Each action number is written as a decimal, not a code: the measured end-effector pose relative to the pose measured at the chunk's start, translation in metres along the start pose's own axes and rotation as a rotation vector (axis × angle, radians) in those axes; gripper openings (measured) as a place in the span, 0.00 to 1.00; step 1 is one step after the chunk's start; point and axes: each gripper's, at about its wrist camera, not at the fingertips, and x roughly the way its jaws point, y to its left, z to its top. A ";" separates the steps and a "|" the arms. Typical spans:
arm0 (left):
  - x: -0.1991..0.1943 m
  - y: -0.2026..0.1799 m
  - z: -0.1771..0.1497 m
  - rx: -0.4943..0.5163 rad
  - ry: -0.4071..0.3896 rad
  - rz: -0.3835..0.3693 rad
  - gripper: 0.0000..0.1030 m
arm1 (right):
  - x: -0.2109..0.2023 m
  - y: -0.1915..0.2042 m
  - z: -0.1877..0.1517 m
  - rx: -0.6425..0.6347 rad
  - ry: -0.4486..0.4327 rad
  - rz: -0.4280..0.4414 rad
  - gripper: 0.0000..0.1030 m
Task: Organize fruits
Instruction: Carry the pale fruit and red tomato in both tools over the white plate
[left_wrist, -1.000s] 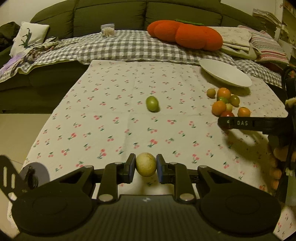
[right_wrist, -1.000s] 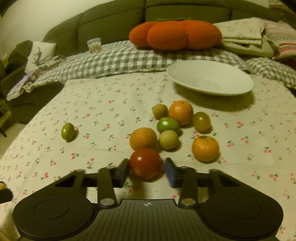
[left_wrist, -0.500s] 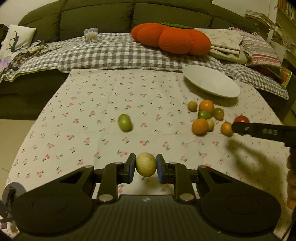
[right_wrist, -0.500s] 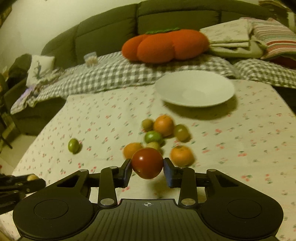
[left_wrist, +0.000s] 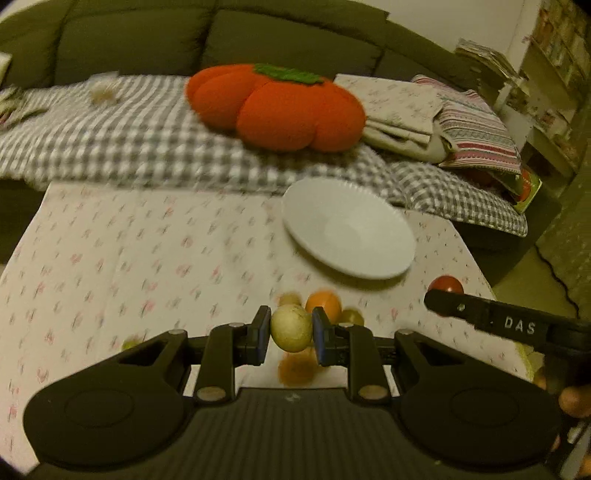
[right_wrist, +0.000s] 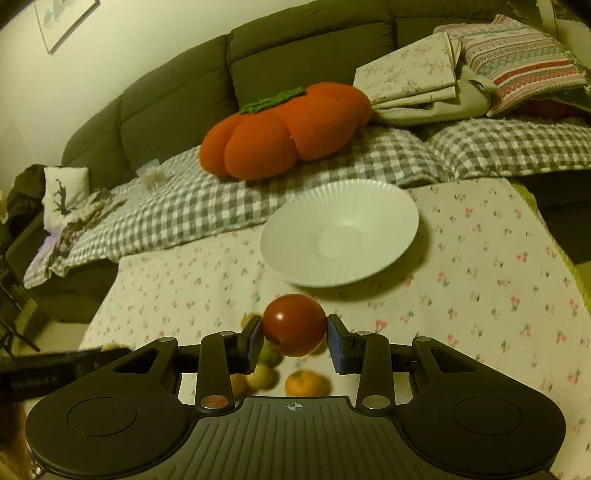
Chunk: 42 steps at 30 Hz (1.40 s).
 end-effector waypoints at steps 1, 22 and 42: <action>0.009 -0.007 0.005 0.026 -0.007 0.014 0.21 | 0.002 -0.002 0.004 -0.002 0.000 -0.003 0.34; 0.154 -0.059 0.050 0.188 -0.041 -0.019 0.21 | 0.084 -0.050 0.060 -0.005 0.012 -0.053 0.34; 0.186 -0.062 0.044 0.235 -0.037 0.057 0.22 | 0.133 -0.053 0.058 -0.092 0.048 -0.119 0.35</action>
